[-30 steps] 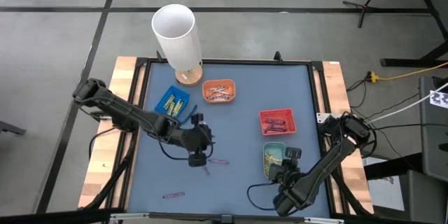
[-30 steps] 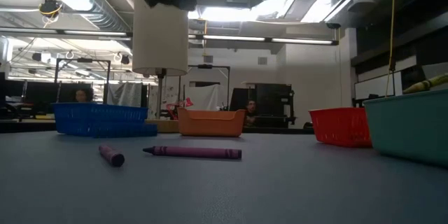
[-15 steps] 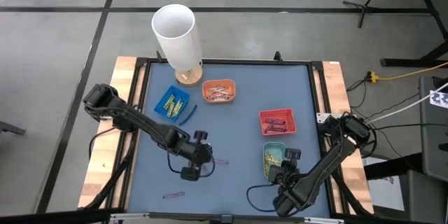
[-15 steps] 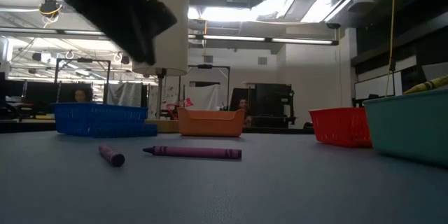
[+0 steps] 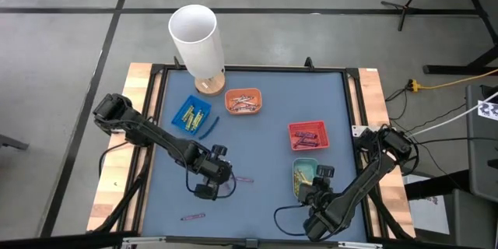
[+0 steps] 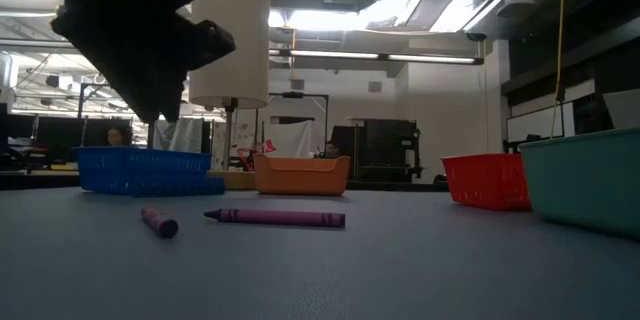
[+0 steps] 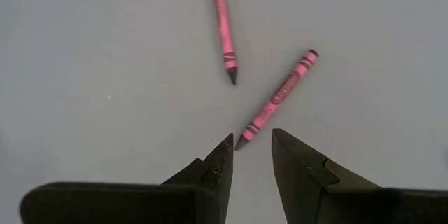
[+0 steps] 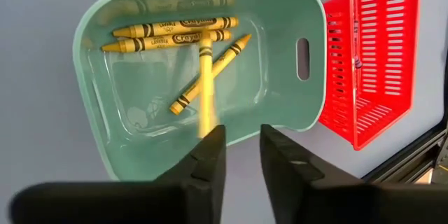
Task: Sort crayons
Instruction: Put the yellow crayon into the light blue bin, then put the violet crayon into the red bin
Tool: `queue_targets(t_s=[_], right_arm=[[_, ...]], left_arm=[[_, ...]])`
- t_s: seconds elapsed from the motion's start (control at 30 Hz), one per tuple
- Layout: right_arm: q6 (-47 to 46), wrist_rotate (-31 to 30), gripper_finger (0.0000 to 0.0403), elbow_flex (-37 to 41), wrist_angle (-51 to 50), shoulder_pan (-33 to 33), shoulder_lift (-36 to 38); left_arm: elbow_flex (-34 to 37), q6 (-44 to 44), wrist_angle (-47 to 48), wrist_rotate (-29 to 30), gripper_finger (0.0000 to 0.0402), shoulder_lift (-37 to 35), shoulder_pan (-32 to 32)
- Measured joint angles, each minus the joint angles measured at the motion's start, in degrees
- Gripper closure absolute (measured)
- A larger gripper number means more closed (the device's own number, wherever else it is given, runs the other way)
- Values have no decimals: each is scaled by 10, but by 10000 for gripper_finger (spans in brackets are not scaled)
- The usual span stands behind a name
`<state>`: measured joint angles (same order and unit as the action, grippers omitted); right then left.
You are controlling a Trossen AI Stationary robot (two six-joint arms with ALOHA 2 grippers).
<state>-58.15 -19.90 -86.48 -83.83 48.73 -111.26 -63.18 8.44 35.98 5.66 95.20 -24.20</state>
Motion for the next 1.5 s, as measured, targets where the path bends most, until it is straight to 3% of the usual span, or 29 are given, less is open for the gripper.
queue_targets(t_s=[0.3, 0.83, 1.07, 1.27, 1.5], right_arm=[[0, 0, 267, 0, 0, 0, 0], [0, 0, 265, 0, -1, 0, 0], [0, 0, 265, 0, -1, 0, 0], [0, 0, 265, 0, -1, 0, 0], [0, 0, 265, 0, 0, 0, -1]], left_arm=[[0, -81, -11, -7, 318, 0, -7], [0, -107, -39, -13, 318, 3, -7], [0, -138, -58, -53, 318, 63, -7], [-3, -149, -67, -48, 318, 116, -7], [-2, -146, -72, -39, 318, 127, -2]])
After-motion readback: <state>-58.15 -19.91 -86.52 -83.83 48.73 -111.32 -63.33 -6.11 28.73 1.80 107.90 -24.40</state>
